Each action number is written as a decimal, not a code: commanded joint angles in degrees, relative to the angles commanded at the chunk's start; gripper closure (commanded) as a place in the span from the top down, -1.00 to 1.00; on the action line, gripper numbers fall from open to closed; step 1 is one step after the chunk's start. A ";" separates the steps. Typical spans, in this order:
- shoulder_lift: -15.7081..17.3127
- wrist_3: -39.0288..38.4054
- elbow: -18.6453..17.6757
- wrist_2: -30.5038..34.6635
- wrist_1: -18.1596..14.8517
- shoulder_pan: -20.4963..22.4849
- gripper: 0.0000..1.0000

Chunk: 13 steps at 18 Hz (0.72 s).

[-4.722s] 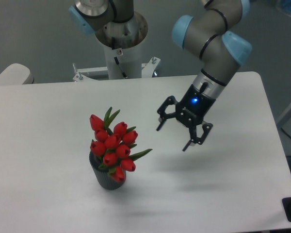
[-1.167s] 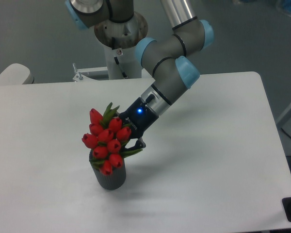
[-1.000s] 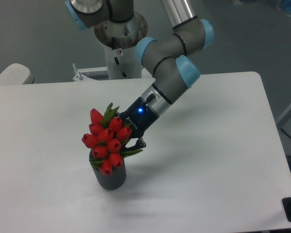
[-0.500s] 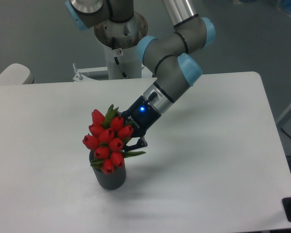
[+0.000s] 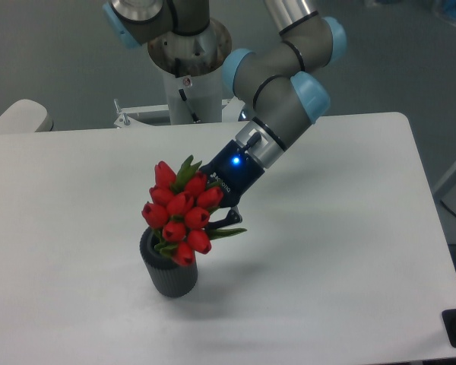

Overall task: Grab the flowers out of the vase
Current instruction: 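Lift the gripped tulip bouquet straight up out of the grey vase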

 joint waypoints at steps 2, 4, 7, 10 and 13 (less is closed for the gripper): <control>0.88 -2.11 0.26 0.00 0.00 0.35 -0.35; 1.50 -3.60 0.88 -0.09 0.00 0.44 -0.35; 2.11 -5.89 1.75 -0.96 0.09 0.62 -0.35; 2.81 -8.44 3.07 -1.40 0.00 0.62 -0.35; 4.13 -9.06 2.99 -1.67 0.00 0.70 -0.35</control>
